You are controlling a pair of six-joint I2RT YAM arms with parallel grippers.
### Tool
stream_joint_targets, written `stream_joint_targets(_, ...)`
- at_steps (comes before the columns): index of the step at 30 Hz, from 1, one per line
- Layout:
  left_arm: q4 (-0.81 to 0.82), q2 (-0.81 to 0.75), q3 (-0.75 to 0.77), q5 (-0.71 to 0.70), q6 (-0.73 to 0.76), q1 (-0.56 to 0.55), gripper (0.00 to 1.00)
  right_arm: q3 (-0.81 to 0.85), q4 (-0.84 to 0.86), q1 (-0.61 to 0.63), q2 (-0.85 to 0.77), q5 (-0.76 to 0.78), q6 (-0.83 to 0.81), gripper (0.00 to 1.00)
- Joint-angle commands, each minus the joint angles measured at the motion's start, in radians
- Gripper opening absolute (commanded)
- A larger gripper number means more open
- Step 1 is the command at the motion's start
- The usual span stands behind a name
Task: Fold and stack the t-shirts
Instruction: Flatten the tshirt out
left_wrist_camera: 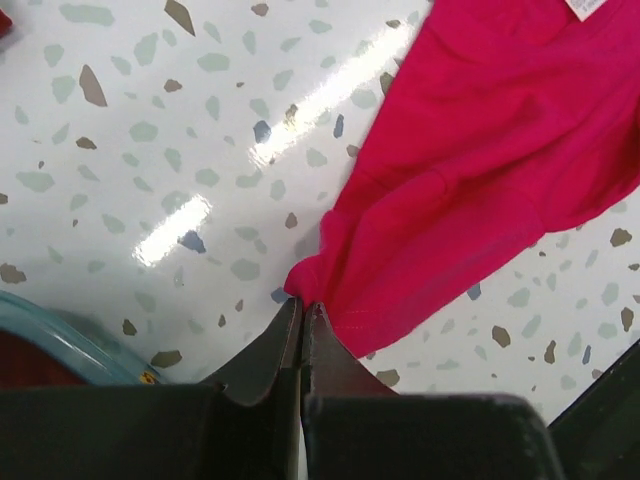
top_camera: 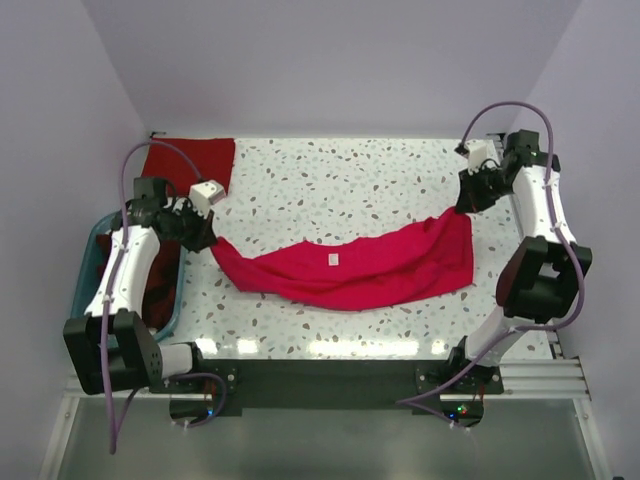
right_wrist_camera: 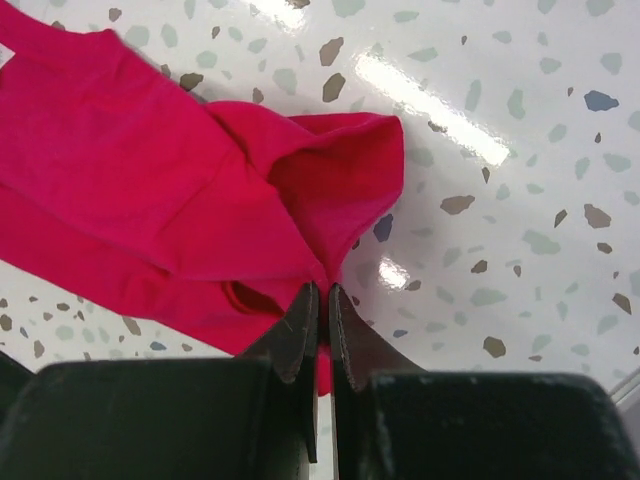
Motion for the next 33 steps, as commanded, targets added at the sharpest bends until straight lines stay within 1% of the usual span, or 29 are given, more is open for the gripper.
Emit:
stream_joint_targets(1, 0.13, 0.112, 0.112, 0.021, -0.07, -0.004, 0.0, 0.073, 0.038, 0.002, 0.014, -0.053, 0.033, 0.0)
stream_joint_targets(2, 0.156, 0.15, 0.208, 0.034, -0.102, -0.004, 0.0, 0.16, 0.061, 0.002, 0.031, -0.052, 0.073, 0.0)
stream_joint_targets(3, 0.22, 0.186, 0.256, 0.053, -0.139, -0.005, 0.0, 0.212, 0.069, 0.002, 0.069, -0.05, 0.09, 0.0)
stream_joint_targets(4, 0.244, 0.251, 0.359, 0.069, -0.197, -0.005, 0.0, 0.325, 0.073, 0.002, 0.087, -0.049, 0.125, 0.0)
stream_joint_targets(6, 0.27, 0.304, 0.468, 0.121, -0.234, -0.005, 0.0, 0.442, 0.058, -0.003, 0.117, -0.076, 0.145, 0.0)
stream_joint_targets(7, 0.284, 0.328, 0.517, 0.133, -0.256, -0.004, 0.0, 0.533, 0.052, -0.012, 0.117, -0.091, 0.151, 0.0)
stream_joint_targets(8, 0.295, 0.329, 0.587, 0.142, -0.264, 0.001, 0.0, 0.558, 0.061, -0.021, 0.1, -0.114, 0.166, 0.0)
stream_joint_targets(9, 0.313, 0.318, 0.602, 0.171, -0.271, 0.024, 0.0, 0.567, 0.073, -0.032, 0.077, -0.153, 0.176, 0.0)
stream_joint_targets(11, 0.419, 0.234, 0.541, 0.221, -0.285, 0.053, 0.0, 0.515, 0.108, -0.094, -0.044, -0.232, 0.164, 0.0)
stream_joint_targets(12, 0.475, 0.196, 0.49, 0.265, -0.279, 0.071, 0.0, 0.462, 0.116, -0.113, -0.099, -0.269, 0.126, 0.0)
stream_joint_targets(13, 0.477, 0.119, 0.379, 0.277, -0.215, 0.072, 0.0, 0.328, 0.097, -0.124, -0.169, -0.303, 0.051, 0.0)
stream_joint_targets(14, 0.465, 0.084, 0.32, 0.288, -0.167, 0.072, 0.0, 0.249, 0.028, -0.124, -0.299, -0.306, -0.135, 0.0)
stream_joint_targets(15, 0.419, 0.053, 0.262, 0.293, -0.115, 0.072, 0.0, 0.159, -0.03, -0.124, -0.375, -0.305, -0.252, 0.0)
stream_joint_targets(16, 0.405, 0.007, 0.146, 0.281, -0.024, 0.072, 0.0, -0.043, -0.139, -0.122, -0.441, -0.252, -0.489, 0.0)
stream_joint_targets(17, 0.407, -0.013, 0.087, 0.264, 0.002, 0.072, 0.0, -0.156, -0.147, -0.124, -0.565, -0.195, -0.552, 0.14)
stream_joint_targets(18, 0.42, -0.026, 0.036, 0.238, 0.023, 0.072, 0.0, -0.265, -0.114, -0.124, -0.61, -0.129, -0.563, 0.57)
stream_joint_targets(19, 0.427, -0.032, -0.031, 0.229, 0.06, 0.072, 0.0, -0.411, -0.068, -0.124, -0.639, -0.08, -0.603, 0.75)
stream_joint_targets(20, 0.436, -0.026, -0.05, 0.222, 0.063, 0.07, 0.0, -0.445, -0.056, -0.125, -0.652, -0.029, -0.613, 0.92)
stream_joint_targets(21, 0.477, -0.004, -0.061, 0.21, 0.048, 0.068, 0.0, -0.451, -0.051, -0.124, -0.632, -0.032, -0.602, 0.99)
stream_joint_targets(22, 0.483, 0.016, -0.053, 0.206, 0.01, 0.068, 0.0, -0.409, -0.066, -0.125, -0.597, -0.044, -0.559, 0.99)
stream_joint_targets(23, 0.477, 0.039, -0.041, 0.209, 0.006, 0.068, 0.0, -0.369, -0.083, -0.125, -0.559, -0.077, -0.538, 0.99)
stream_joint_targets(24, 0.454, 0.089, -0.027, 0.209, 0.019, 0.064, 0.0, -0.327, -0.095, -0.125, -0.467, -0.093, -0.512, 0.99)
stream_joint_targets(25, 0.442, 0.115, 0.002, 0.204, 0.026, 0.062, 0.0, -0.237, -0.132, -0.124, -0.424, -0.114, -0.46, 0.99)
stream_joint_targets(26, 0.424, 0.14, 0.02, 0.195, 0.037, 0.064, 0.0, -0.192, -0.149, -0.124, -0.382, -0.142, -0.439, 0.99)
stream_joint_targets(27, 0.398, 0.181, 0.036, 0.187, 0.055, 0.064, 0.0, -0.151, -0.169, -0.124, -0.3, -0.156, -0.429, 0.99)
stream_joint_targets(28, 0.394, 0.197, 0.059, 0.183, 0.058, 0.064, 0.0, -0.081, -0.196, -0.124, -0.266, -0.171, -0.404, 0.99)
stream_joint_targets(30, 0.41, 0.224, 0.073, 0.158, 0.057, 0.064, 0.0, -0.03, -0.198, -0.118, -0.2, -0.209, -0.366, 0.92)
stream_joint_targets(32, 0.431, 0.24, 0.093, 0.14, 0.027, 0.059, 0.0, 0.01, -0.181, -0.066, -0.124, -0.182, -0.305, 0.88)
stream_joint_targets(33, 0.462, 0.255, 0.102, 0.13, -0.016, 0.058, 0.0, 0.012, -0.163, -0.041, -0.106, -0.126, -0.282, 0.87)
